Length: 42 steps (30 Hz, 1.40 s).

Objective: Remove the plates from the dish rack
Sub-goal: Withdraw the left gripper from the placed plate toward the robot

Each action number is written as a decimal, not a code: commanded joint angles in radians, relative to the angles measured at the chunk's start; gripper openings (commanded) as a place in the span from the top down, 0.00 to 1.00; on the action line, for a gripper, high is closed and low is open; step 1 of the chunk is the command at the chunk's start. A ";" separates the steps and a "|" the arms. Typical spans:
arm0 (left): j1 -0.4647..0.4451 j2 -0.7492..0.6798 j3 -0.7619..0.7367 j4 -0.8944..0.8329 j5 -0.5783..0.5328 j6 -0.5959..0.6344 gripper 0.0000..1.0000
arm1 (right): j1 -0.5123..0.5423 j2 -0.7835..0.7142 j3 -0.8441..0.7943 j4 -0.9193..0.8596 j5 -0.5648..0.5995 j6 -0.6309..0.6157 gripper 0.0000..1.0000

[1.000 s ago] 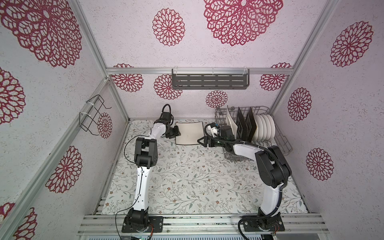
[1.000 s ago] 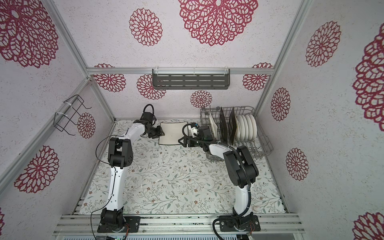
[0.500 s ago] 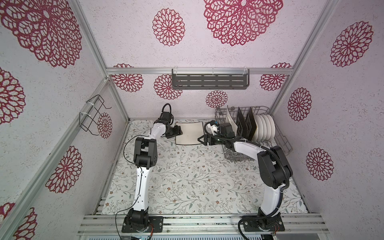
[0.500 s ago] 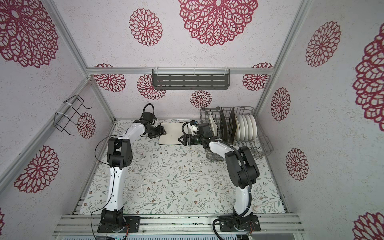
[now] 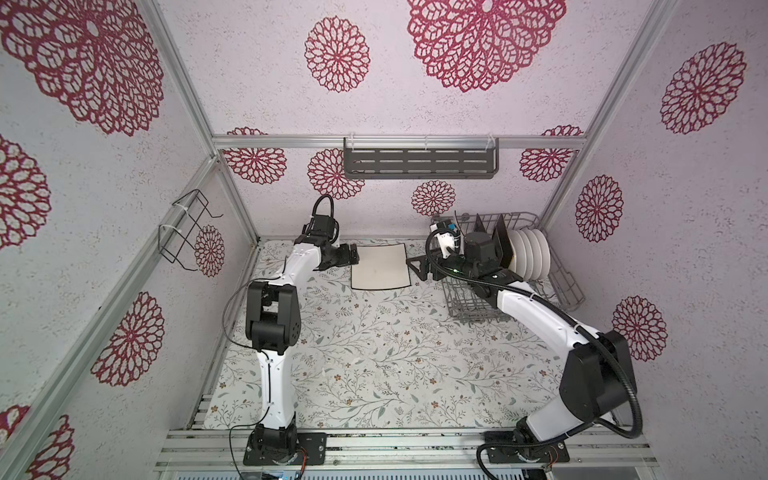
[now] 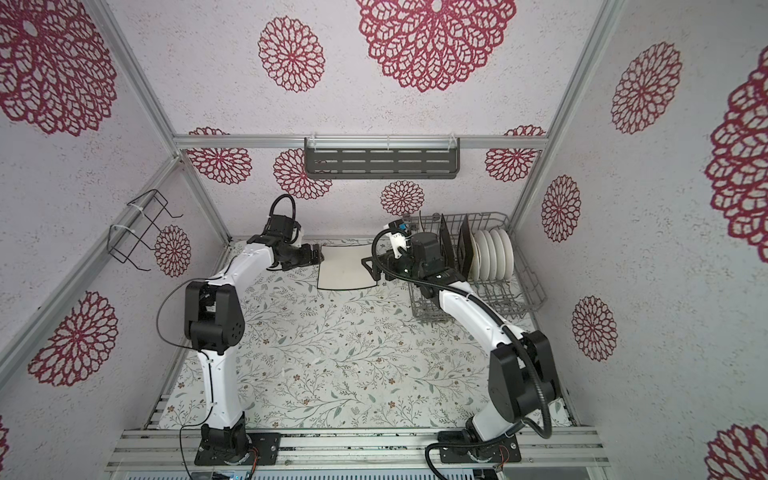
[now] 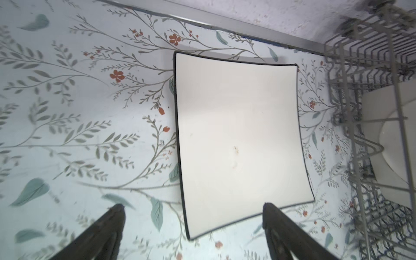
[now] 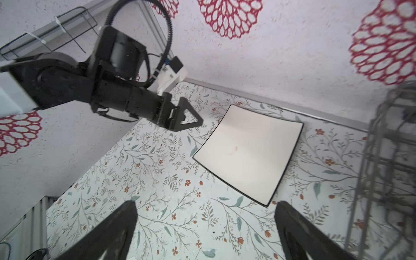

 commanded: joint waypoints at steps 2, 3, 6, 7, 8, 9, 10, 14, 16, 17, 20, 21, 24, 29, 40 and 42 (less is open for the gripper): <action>-0.006 -0.239 -0.144 0.174 -0.038 0.037 0.03 | -0.009 -0.080 0.035 -0.093 0.155 -0.011 0.01; -0.010 -0.290 -0.184 0.205 -0.050 0.031 0.03 | -0.008 -0.098 0.028 -0.102 0.174 -0.013 0.01; -0.032 -0.427 -0.292 0.292 -0.081 0.035 0.03 | -0.010 -0.151 -0.005 -0.144 0.177 -0.122 0.01; -0.043 -0.467 -0.320 0.308 -0.107 0.041 0.03 | -0.011 -0.178 -0.032 -0.122 0.197 -0.126 0.01; -0.060 -0.507 -0.342 0.315 -0.148 0.052 0.03 | -0.014 -0.229 -0.097 -0.065 0.221 -0.104 0.01; -0.079 -0.544 -0.354 0.313 -0.179 0.071 0.03 | -0.017 -0.291 -0.171 0.025 0.203 -0.114 0.01; -0.096 -0.572 -0.361 0.305 -0.211 0.089 0.03 | -0.018 -0.345 -0.247 0.102 0.194 -0.135 0.01; -0.177 -0.670 -0.385 0.258 -0.296 0.170 0.03 | -0.022 -0.505 -0.389 0.192 0.266 -0.206 0.02; -0.200 -0.716 -0.404 0.241 -0.291 0.175 0.03 | -0.027 -0.546 -0.420 0.168 0.295 -0.254 0.07; -0.206 -0.741 -0.417 0.232 -0.270 0.170 0.03 | -0.030 -0.569 -0.456 0.184 0.290 -0.281 0.08; -0.209 -0.824 -0.478 0.228 -0.212 0.140 0.03 | -0.048 -0.658 -0.625 0.340 0.272 -0.332 0.11; -0.208 -0.855 -0.500 0.228 -0.199 0.130 0.03 | -0.062 -0.681 -0.673 0.395 0.266 -0.324 0.12; -0.210 -0.948 -0.571 0.232 -0.163 0.128 0.03 | -0.098 -0.699 -0.739 0.437 0.246 -0.292 0.19; -0.213 -1.084 -0.684 0.222 -0.053 0.246 0.03 | -0.110 -0.685 -0.817 0.524 0.246 -0.284 0.21; -0.213 -1.331 -0.877 0.173 -0.023 0.310 0.03 | -0.165 -0.496 -0.847 0.704 0.222 -0.366 0.24; -0.212 -1.360 -0.902 0.184 0.049 0.329 0.03 | -0.180 -0.452 -0.874 0.808 0.201 -0.390 0.24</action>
